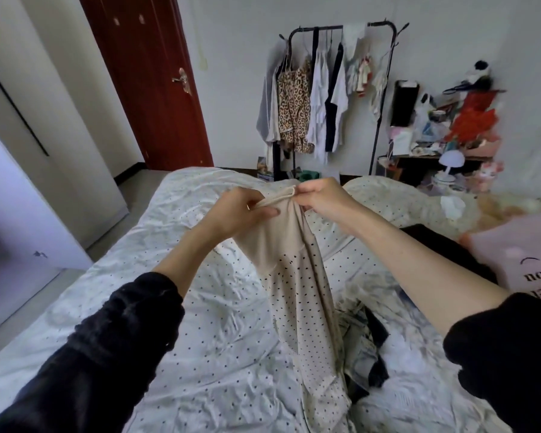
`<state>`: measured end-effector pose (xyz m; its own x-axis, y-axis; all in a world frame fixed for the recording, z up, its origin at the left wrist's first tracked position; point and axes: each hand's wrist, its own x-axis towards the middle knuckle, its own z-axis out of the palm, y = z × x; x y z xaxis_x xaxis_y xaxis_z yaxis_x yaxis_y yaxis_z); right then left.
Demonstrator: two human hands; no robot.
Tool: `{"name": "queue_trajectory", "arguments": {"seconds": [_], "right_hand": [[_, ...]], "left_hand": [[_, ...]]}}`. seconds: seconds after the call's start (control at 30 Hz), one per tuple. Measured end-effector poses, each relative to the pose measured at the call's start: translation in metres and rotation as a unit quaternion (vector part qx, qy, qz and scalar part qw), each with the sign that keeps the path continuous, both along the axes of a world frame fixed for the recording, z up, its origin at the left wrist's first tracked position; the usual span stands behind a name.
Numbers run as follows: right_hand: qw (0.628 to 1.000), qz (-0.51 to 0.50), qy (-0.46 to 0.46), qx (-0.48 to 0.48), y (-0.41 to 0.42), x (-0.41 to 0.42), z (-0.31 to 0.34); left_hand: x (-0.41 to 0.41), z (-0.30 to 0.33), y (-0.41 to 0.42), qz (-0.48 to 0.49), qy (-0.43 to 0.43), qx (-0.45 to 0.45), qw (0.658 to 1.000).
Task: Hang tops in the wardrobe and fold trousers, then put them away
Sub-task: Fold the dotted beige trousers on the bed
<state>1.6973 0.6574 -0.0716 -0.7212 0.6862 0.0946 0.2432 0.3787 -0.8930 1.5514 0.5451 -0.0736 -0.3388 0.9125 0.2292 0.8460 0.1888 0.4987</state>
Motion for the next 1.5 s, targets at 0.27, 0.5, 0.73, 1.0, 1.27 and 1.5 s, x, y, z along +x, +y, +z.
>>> {"name": "queue_trajectory", "arguments": {"seconds": [0.27,0.5,0.73,1.0,1.27,1.5], "right_hand": [[0.979,-0.148,0.059,0.131,-0.047,-0.096,-0.031],[0.975,-0.027,-0.075,0.209,-0.164,-0.230,-0.182],[0.948,0.132,-0.276,0.092,-0.244,-0.355,-0.282],[0.896,0.213,-0.387,0.042,-0.264,-0.414,-0.354],[0.917,0.078,-0.378,0.100,-0.248,-0.442,-0.399],[0.904,-0.040,-0.404,0.130,-0.235,-0.429,-0.428]], "left_hand": [[-0.102,-0.004,-0.031,0.078,-0.053,0.016,0.995],[-0.279,-0.090,-0.125,0.130,-0.237,-0.047,0.962],[-0.413,-0.174,-0.221,0.196,-0.243,-0.139,0.940],[-0.510,-0.289,-0.276,0.312,-0.186,-0.195,0.911],[-0.551,-0.369,-0.278,0.404,-0.146,-0.282,0.858],[-0.481,-0.408,-0.247,0.218,-0.028,-0.238,0.946]]}}
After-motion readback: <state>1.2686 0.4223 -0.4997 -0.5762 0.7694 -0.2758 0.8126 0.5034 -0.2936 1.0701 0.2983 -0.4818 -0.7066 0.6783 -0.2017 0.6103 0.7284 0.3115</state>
